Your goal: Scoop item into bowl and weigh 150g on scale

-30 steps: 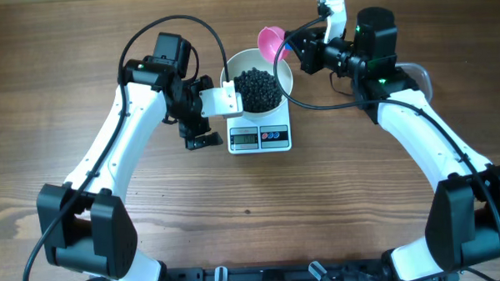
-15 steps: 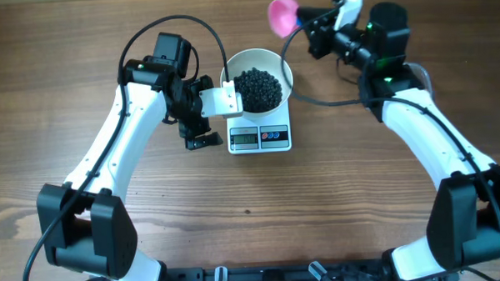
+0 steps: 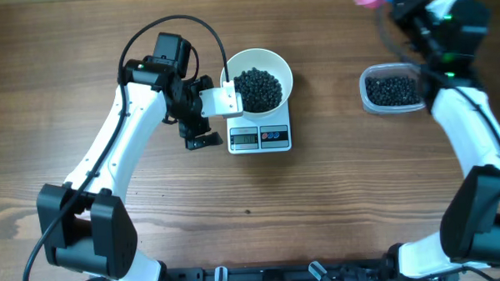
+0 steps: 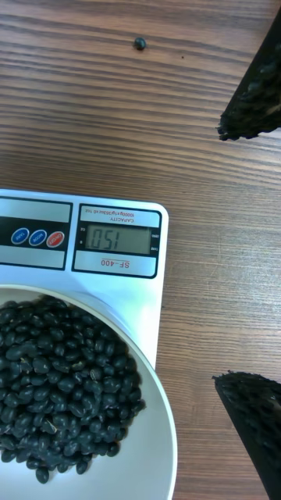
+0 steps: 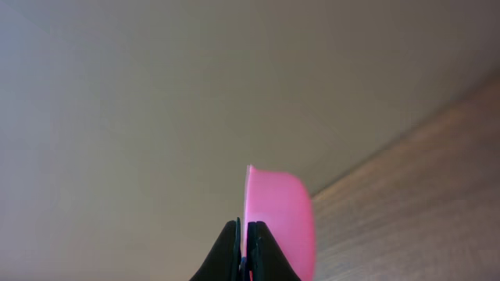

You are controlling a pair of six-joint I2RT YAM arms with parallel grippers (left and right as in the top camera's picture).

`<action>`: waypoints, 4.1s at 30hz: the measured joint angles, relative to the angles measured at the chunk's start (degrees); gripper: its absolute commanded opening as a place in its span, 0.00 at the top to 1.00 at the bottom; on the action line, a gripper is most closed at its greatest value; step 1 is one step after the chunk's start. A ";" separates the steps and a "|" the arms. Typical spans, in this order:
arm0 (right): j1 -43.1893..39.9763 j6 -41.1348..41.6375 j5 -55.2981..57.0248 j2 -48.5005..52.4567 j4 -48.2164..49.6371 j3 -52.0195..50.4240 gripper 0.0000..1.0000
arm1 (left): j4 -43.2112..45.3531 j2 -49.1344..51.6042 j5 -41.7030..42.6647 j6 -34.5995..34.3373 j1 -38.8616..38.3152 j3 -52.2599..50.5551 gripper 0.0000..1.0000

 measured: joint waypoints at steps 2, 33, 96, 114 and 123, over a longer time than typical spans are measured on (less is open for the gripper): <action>-3.80 6.38 -3.21 0.00 -3.19 0.00 0.96 | 0.00 0.00 0.00 -0.02 0.00 0.00 0.00; -11.52 8.87 -0.92 0.04 -43.91 0.04 0.96 | 0.00 0.00 0.00 -0.02 0.00 0.00 0.00; -9.42 12.15 8.83 0.00 -45.72 -0.04 0.00 | 0.00 0.00 0.00 0.00 0.00 0.00 0.00; -11.28 12.55 9.77 -0.13 -60.92 0.04 0.00 | 0.00 0.00 0.00 0.00 0.00 0.00 0.00; -15.89 8.79 9.81 -4.79 -62.79 0.04 0.00 | 0.00 0.00 0.00 0.00 0.00 0.00 0.00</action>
